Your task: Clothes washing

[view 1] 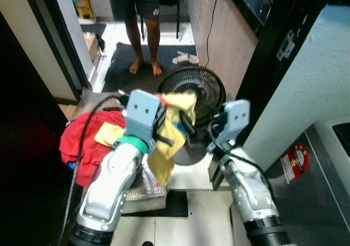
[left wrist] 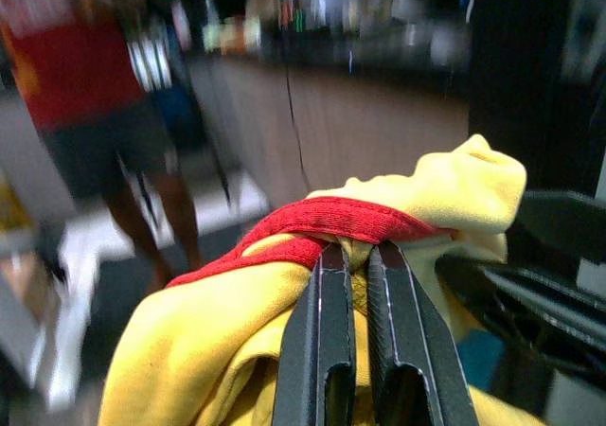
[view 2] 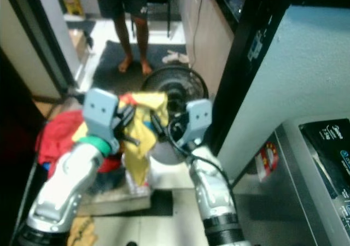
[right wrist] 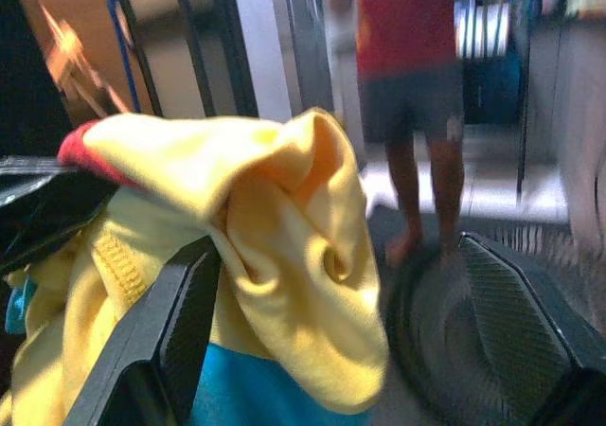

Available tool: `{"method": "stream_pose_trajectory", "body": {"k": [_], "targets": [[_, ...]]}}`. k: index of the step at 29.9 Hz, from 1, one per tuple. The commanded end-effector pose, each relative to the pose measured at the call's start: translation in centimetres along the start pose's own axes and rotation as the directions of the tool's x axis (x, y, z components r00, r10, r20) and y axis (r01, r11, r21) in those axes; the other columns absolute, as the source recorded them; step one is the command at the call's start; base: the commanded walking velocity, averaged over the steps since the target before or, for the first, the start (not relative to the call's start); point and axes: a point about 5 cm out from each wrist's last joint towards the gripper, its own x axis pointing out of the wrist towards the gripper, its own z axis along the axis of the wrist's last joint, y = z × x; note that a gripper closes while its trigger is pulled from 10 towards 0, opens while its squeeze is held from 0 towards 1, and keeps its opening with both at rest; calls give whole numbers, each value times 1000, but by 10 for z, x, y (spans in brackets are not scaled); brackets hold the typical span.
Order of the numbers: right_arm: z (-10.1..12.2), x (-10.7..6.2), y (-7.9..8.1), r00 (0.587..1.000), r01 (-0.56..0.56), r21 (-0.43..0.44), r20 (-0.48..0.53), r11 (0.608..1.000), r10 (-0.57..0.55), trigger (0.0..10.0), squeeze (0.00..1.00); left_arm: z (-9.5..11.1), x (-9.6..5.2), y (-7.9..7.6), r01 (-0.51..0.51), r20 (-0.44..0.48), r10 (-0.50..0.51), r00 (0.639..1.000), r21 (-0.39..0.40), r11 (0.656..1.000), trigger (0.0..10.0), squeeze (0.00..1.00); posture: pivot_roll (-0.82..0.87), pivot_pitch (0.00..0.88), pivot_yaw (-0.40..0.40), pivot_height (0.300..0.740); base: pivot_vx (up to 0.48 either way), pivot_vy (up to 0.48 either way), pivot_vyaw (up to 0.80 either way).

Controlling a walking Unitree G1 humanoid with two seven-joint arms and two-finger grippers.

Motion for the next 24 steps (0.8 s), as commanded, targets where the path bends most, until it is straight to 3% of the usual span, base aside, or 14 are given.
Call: {"method": "stream_pose_trajectory", "body": {"k": [1, 7, 8, 12, 14, 16, 24], "targets": [[8, -2, 1, 999, 15, -14, 29, 1000, -14, 10000, 0, 16, 1, -1, 4, 69, -6, 998, 30, 1000, 10000, 0, 35, 104, 58, 740, 0, 0, 0], [30, -3, -3, 994, 46, -94, 108, 994, -36, 10000, 0, 24, 2, 7, -29, 97, 20, 995, 89, 996, 10000, 0, 31, 80, 59, 740, 0, 0, 0], [37, -6, -5, 991, 61, -122, 126, 991, -45, 10000, 0, 20, -1, 12, -41, 76, 32, 997, 128, 991, 10000, 0, 30, 70, 61, 740, 0, 0, 0], [41, -10, -7, 989, 76, -136, 136, 988, -58, 10000, 0, 13, -7, 19, -59, 39, 54, 998, 140, 988, 10000, 0, 28, 65, 62, 740, 0, 0, 0], [44, -17, -9, 987, 104, -139, 133, 985, -85, 10000, 0, 4, -21, 37, -139, -16, 141, 990, 100, 985, 10000, 0, 30, 46, 57, 740, 0, 0, 0], [43, -18, -10, 986, 116, -131, 131, 984, -99, 10000, 0, 5, -23, 42, -167, -18, 169, 985, 77, 983, 10000, 0, 34, 38, 52, 740, 0, 0, 0], [46, 1, -10, 975, 158, -32, 161, 987, -151, 10000, 0, 23, -8, 39, -183, 63, 182, 981, 25, 983, 10000, 0, 48, 0, 39, 740, 0, 0, 0]]}}
